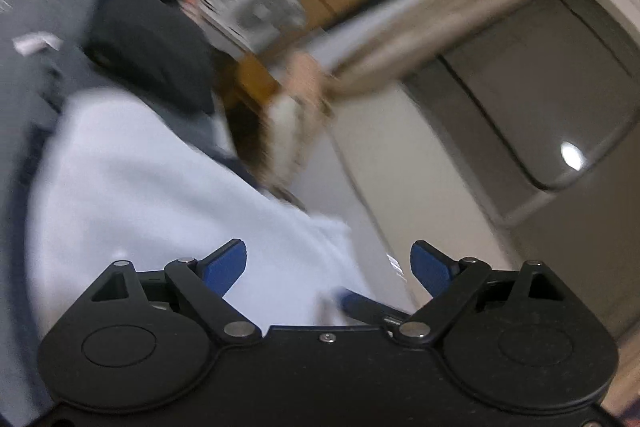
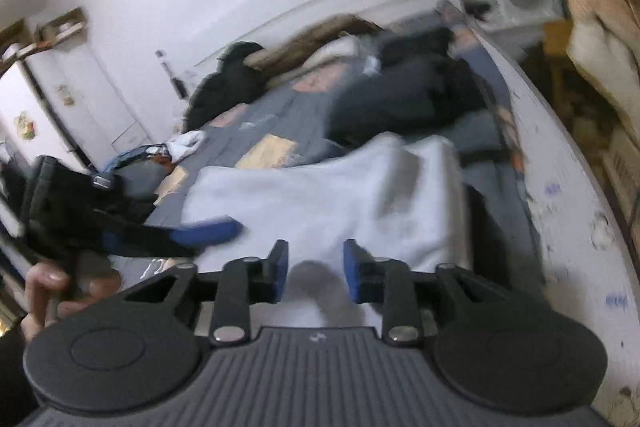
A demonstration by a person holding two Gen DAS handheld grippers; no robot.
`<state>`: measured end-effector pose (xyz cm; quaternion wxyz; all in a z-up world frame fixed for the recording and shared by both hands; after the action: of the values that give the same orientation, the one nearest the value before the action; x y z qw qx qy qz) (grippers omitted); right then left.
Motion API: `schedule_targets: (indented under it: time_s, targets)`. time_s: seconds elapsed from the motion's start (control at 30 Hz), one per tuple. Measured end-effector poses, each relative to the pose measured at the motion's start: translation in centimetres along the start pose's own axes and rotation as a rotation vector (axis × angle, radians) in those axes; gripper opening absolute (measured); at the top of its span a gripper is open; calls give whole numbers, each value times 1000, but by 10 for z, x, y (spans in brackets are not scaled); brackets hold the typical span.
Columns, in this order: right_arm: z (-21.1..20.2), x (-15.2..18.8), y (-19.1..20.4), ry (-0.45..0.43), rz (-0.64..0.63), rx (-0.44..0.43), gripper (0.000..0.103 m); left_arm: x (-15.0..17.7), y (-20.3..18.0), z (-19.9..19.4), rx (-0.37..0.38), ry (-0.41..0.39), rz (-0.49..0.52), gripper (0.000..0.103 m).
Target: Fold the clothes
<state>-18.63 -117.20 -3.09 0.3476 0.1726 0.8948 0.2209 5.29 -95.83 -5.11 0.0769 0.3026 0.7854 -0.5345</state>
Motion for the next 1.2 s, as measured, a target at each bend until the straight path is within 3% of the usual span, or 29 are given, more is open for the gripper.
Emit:
schedule_targets:
  time_s: [0.23, 0.33, 0.4, 0.5, 0.63, 0.67, 0.8, 0.93, 1.0, 1.07, 1.2]
  targets:
    - [-21, 9, -26, -44, 41, 23, 25, -19, 6, -17, -119, -103, -11, 88]
    - [-30, 12, -27, -66, 40, 80, 26, -14, -1, -34, -147, -132, -7, 89]
    - [-44, 17, -25, -101, 75, 106, 30, 7, -18, -46, -95, -117, 38, 91]
    - [-72, 38, 0, -163, 17, 65, 31, 47, -39, -53, -11, -85, 78, 94]
    - [-79, 80, 44, -141, -118, -11, 38, 107, -60, -51, 100, -34, 92, 96]
    - [-75, 90, 50, -125, -127, -10, 38, 118, -60, -51, 98, -24, 90, 96]
    - [-59, 123, 36, -71, -71, 49, 38, 151, -51, -49, 29, 14, 72, 96]
    - [-68, 148, 11, -93, -31, 79, 37, 185, -41, -47, -39, 51, 55, 96]
    - [-75, 153, 9, -99, -58, 139, 37, 194, -42, -57, -104, 42, 69, 95]
    - [-80, 155, 7, -84, -63, 263, 42, 200, -49, -71, -185, 21, 95, 95]
    - [-92, 157, 14, -115, -43, 300, 44, 214, -65, -96, -334, -16, 147, 95]
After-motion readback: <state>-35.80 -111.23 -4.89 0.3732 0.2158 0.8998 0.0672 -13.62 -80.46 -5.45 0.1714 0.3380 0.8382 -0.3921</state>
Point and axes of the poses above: each gripper's, at about its wrist camera, not at the fingertips, and z roughly the way its jaws point, y to its left, x to its underside, the point moved 2 cm from there along z, roughly the way its jaws point, and after that the axes turned 15 degrees about y, right-handed, at the moved point
